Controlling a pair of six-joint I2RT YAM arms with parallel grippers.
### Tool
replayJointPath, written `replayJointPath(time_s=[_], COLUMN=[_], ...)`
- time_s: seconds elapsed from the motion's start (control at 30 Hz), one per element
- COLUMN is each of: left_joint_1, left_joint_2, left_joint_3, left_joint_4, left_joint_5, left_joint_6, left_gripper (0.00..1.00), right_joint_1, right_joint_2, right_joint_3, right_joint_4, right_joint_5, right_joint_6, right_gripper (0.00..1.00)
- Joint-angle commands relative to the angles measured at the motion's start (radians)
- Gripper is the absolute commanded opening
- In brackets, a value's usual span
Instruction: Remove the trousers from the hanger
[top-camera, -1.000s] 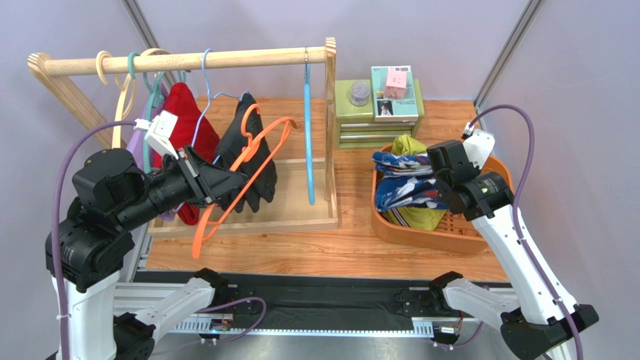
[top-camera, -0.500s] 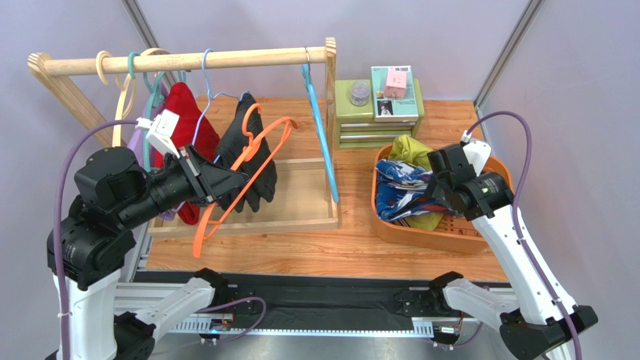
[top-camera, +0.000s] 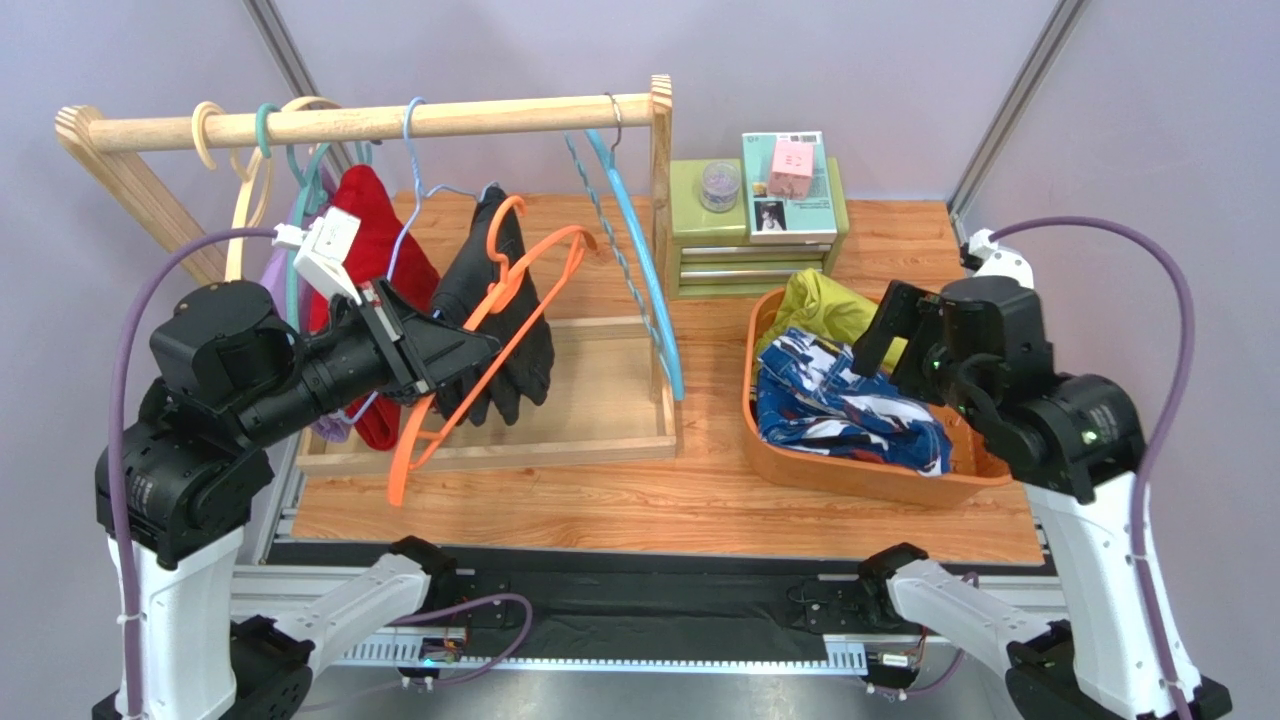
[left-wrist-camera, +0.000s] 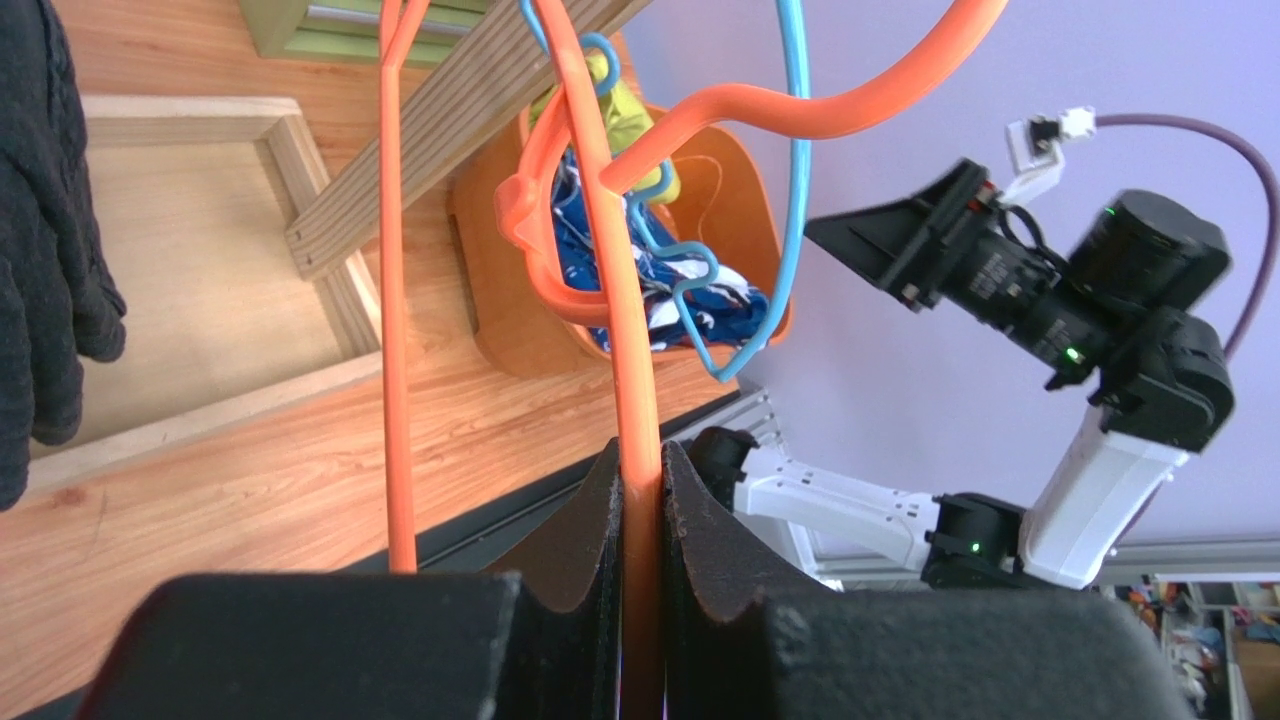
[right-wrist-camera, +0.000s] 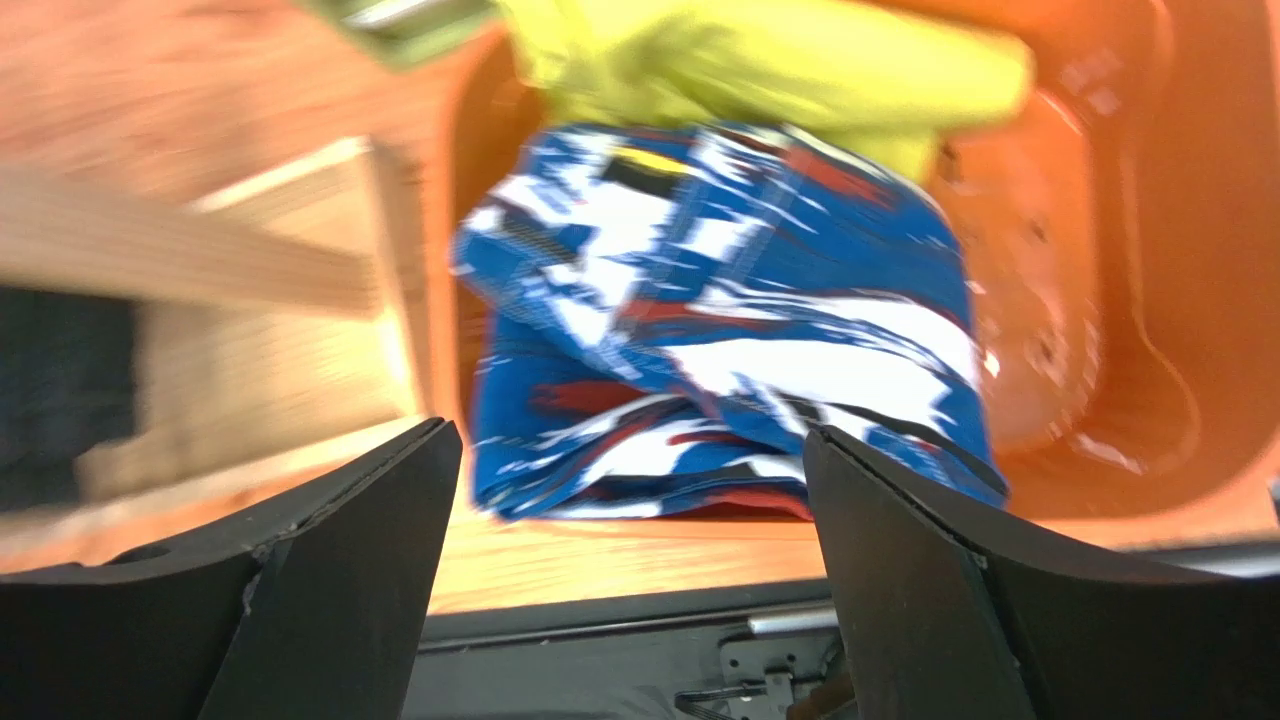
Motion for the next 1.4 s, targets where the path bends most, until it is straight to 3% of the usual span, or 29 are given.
replayJointPath(time_s=[0.0,0.2,0.63,1.0,1.3,1.37], left_joint_1=[0.005,0.005,0.005,0.005,0.005,0.005], left_joint_2=[0.039,0.122,0.231,0.288,0.202,0.179], left_joint_3=[0.084,0.203,0.276,0.241,0.08,0.049], left_joint_4=[0.044,0.014,0.144,0.21,0.267,0.273], left_joint_5=[-0.031,-0.114,-0.238,-0.269,-0.237,-0.228], left_joint_6=[0.015,0.034,0.026,-0.026,-0.077,-0.08], left_gripper=[0.0,0.0,0.0,0.0,0.0,0.06], right_joint_1=[0.001,0.001,0.001,0.003,0.001,0.003], right_joint_2=[-0.022,-0.02,-0.057,-0.132,-0.171,-0.181], right_joint_3=[0.135,0.213,0.233,0.15,0.054,0.032], right_joint_4=[-0.074,0.004,0.011,0.023,0.069,0.086], right_joint_5=[-0.254,-0.41,-0.476,-0.505,-0.549,-0.562], right_joint_6=[-0.138,-0.092,-0.046,0.013,0.054,0.069], right_gripper=[0.9,0.88,0.85,0.85,0.85,0.85])
